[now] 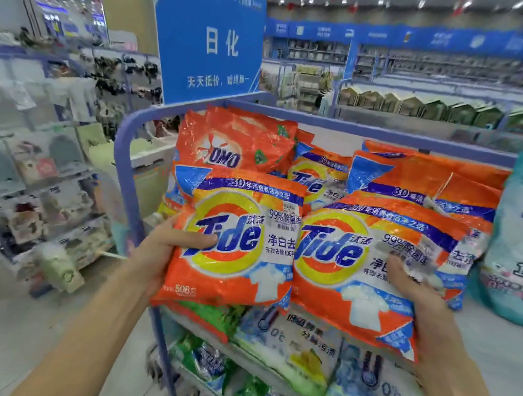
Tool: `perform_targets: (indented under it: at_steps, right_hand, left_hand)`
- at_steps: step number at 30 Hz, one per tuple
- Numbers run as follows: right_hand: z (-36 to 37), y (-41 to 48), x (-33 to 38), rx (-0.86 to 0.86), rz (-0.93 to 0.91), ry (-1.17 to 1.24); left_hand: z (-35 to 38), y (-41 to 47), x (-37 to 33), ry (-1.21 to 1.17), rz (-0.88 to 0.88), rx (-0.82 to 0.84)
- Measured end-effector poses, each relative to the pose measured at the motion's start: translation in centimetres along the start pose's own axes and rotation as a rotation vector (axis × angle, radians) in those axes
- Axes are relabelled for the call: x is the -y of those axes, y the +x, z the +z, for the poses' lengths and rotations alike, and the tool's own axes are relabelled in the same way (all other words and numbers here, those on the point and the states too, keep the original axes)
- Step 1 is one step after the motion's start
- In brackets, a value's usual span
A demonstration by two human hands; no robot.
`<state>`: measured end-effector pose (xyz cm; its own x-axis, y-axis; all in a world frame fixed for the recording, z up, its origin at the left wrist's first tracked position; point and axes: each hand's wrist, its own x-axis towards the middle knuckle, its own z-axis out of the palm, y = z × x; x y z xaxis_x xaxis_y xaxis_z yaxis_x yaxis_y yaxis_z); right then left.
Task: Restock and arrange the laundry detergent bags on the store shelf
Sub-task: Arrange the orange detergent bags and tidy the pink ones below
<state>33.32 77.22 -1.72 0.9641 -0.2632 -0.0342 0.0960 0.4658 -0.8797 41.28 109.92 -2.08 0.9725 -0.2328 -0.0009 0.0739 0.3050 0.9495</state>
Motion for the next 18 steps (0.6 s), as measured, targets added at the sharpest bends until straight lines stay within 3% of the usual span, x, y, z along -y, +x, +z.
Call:
perform_targets:
  at_steps: [2,10,15,18]
  right_hand:
    - [0.1,0.9,0.0,-0.052,-0.032,-0.019]
    - [-2.1,2.5,1.5,-0.289,-0.163,-0.067]
    - [-2.8,2.8,0.8,-0.388,-0.190,-0.091]
    - [-2.7,3.0,-0.4,-0.423,-0.197,-0.095]
  left_hand:
    - [1.9,2.2,-1.3,-0.011,0.007,0.098]
    - [6.2,15.8,0.4,0.001,-0.214,0.199]
    - [8.8,21.1,1.8,0.017,-0.088,0.218]
    - [8.8,22.4,2.8,0.275,0.105,0.015]
